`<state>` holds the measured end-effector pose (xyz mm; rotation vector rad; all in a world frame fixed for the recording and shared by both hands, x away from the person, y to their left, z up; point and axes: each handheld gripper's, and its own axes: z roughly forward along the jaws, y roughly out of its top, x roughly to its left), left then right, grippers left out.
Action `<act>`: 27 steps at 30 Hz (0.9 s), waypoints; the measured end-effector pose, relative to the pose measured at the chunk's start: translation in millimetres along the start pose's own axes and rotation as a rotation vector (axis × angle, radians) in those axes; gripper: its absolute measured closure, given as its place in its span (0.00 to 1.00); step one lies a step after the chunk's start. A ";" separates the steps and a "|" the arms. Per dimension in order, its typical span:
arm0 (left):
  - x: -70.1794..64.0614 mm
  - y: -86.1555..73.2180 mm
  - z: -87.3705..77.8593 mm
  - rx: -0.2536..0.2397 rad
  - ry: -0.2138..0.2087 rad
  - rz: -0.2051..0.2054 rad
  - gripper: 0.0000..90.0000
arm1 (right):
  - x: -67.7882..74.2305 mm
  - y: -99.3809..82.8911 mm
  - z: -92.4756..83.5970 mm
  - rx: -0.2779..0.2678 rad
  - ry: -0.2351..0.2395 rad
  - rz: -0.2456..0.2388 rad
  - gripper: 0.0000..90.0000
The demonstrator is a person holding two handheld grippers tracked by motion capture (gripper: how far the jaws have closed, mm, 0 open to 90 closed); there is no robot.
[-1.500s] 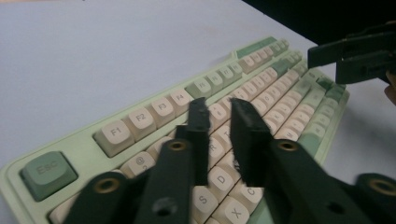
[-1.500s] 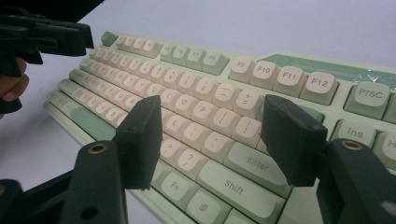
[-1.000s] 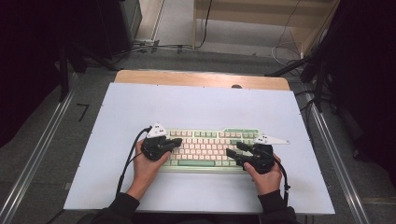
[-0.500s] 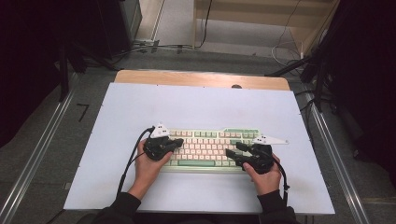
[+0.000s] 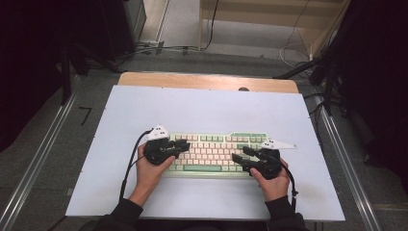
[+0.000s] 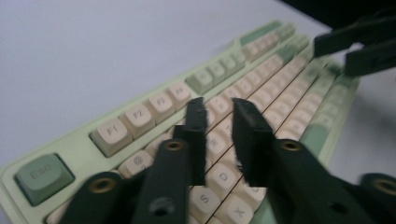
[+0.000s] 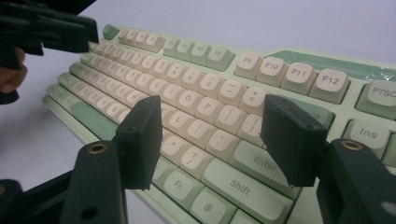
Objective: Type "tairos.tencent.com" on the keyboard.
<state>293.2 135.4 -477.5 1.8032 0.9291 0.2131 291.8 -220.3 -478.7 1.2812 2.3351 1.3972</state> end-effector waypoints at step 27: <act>16.2 -19.9 -39.3 -0.159 0.061 -0.159 0.53 | 19.8 7.8 19.1 0.027 0.081 -0.091 0.73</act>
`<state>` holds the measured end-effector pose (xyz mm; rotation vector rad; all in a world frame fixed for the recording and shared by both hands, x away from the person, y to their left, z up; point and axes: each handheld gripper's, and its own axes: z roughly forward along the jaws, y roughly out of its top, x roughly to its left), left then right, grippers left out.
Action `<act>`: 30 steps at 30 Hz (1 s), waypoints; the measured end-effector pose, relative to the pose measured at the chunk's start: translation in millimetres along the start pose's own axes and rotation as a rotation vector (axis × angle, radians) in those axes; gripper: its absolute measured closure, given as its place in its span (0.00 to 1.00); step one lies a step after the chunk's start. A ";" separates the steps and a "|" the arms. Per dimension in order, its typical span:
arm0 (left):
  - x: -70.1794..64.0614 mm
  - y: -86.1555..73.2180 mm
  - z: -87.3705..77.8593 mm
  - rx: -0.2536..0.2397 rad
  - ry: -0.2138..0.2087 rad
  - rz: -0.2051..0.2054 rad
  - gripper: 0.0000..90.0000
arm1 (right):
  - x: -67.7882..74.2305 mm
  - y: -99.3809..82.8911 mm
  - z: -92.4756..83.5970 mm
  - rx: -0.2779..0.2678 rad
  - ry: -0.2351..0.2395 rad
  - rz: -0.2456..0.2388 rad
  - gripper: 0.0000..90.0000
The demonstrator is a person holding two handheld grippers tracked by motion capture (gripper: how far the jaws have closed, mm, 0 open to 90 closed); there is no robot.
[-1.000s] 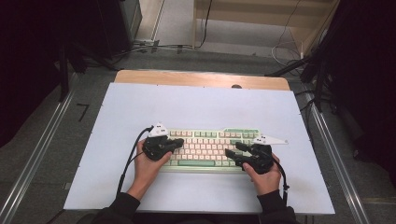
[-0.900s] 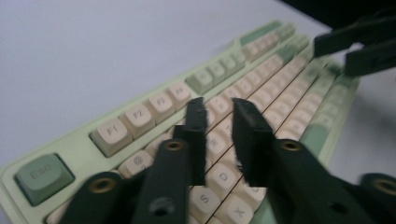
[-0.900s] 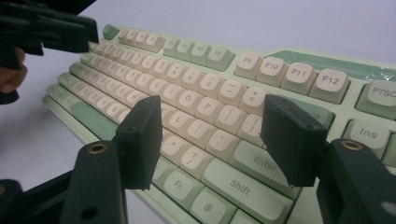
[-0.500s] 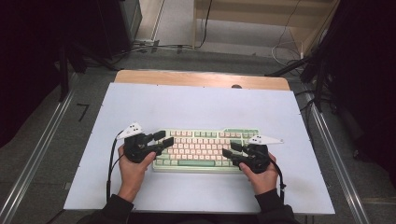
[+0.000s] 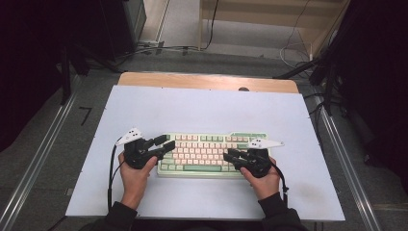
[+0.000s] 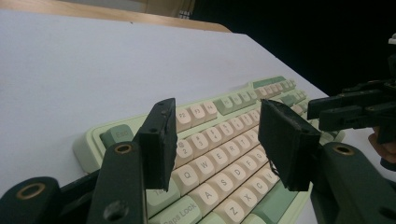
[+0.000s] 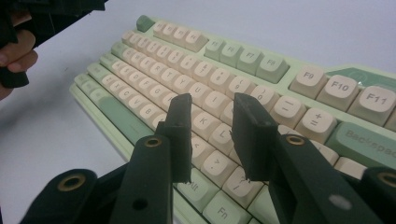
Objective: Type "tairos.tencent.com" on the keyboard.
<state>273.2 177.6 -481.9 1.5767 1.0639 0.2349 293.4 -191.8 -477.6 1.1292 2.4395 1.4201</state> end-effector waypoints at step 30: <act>-0.7 -6.5 -2.0 0.015 0.024 -0.006 0.54 | 27.6 5.6 46.0 0.119 0.065 -0.111 0.97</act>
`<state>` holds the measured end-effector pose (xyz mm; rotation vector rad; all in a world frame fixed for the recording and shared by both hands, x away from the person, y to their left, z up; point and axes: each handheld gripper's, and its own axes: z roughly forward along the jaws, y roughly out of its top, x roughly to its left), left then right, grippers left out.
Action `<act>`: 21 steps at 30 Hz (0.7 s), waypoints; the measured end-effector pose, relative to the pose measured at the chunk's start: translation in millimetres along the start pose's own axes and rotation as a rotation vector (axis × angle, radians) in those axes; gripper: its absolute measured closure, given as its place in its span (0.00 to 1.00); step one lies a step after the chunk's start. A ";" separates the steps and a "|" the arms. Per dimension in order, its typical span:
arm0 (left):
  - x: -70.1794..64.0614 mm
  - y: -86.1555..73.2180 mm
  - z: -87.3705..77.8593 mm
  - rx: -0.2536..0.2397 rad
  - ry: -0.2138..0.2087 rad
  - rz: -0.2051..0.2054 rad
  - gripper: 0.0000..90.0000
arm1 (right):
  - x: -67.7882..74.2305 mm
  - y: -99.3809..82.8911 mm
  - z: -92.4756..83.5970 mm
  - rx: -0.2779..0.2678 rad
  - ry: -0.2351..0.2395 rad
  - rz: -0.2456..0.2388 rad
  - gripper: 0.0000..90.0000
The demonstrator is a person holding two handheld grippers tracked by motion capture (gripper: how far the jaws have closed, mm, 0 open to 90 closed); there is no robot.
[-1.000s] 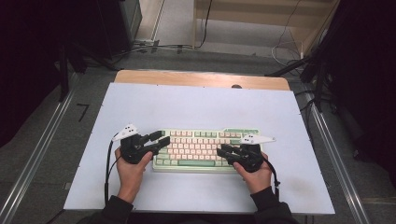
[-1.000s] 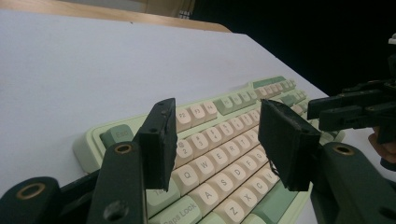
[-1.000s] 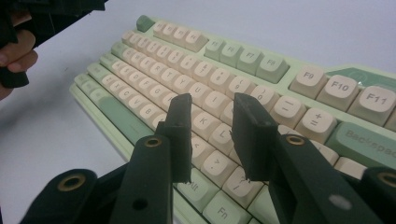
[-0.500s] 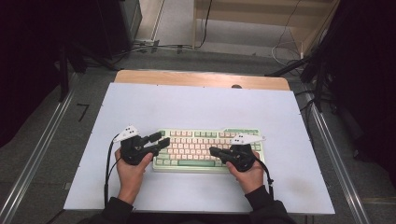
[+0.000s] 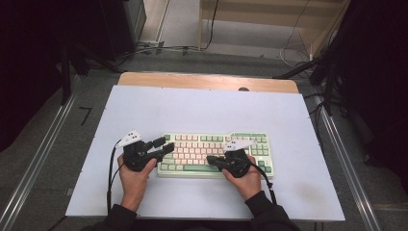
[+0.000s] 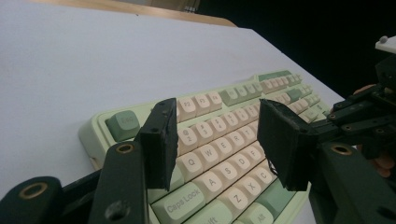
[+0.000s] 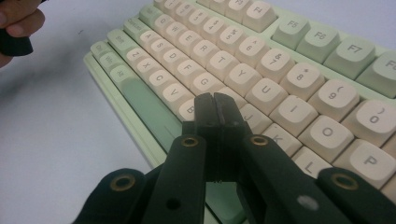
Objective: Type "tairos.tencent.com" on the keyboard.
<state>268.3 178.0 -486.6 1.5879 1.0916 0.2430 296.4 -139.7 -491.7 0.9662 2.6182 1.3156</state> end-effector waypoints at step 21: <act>-3.3 -0.8 0.9 0.001 -0.010 0.008 0.54 | 1.5 4.6 -1.7 -0.021 0.007 0.002 0.97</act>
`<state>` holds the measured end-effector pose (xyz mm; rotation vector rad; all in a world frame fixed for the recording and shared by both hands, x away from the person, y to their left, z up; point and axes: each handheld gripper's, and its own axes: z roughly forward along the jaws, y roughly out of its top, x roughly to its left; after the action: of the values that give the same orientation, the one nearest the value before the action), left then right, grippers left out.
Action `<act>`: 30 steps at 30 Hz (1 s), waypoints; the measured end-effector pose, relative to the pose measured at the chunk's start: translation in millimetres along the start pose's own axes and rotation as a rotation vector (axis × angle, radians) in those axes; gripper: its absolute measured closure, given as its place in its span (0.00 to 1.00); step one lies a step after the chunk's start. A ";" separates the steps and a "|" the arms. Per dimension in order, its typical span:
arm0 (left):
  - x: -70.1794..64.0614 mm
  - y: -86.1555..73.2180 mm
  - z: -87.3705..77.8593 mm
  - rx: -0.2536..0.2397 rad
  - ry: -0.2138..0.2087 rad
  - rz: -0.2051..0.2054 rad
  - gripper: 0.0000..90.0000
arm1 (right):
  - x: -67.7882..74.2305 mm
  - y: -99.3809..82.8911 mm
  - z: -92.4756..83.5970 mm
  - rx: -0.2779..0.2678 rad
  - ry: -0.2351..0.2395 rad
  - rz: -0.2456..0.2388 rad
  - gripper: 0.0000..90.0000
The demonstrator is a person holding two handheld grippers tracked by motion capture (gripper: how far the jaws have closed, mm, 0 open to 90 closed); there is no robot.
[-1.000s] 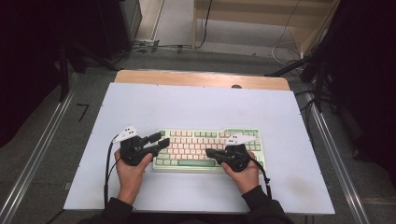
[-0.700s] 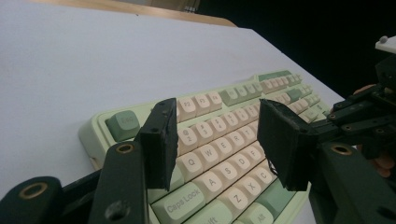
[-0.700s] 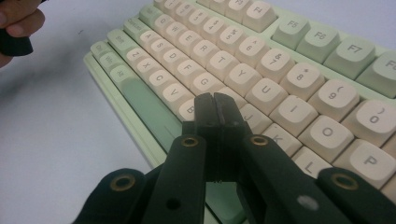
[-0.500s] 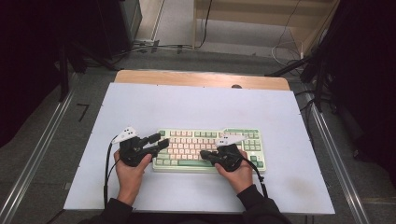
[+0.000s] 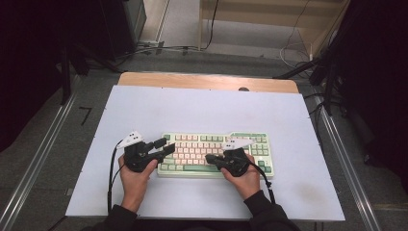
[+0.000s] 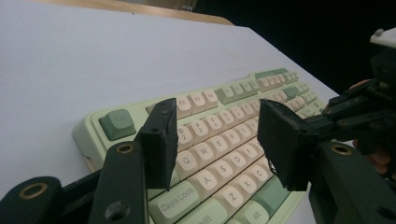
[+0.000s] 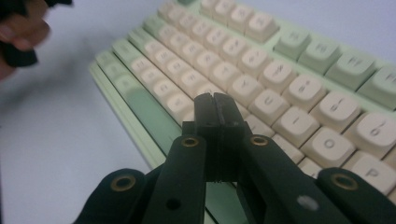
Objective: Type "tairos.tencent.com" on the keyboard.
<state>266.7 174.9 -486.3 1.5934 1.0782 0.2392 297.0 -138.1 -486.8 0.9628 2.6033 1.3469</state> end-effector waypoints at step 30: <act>-24.5 6.1 37.0 0.104 -0.005 0.144 0.69 | -47.4 -3.0 -68.7 -0.189 -0.095 0.165 0.41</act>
<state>280.3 132.3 -484.3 1.7667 0.9865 0.2793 311.6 -214.9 -457.4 1.1992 2.3225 1.5103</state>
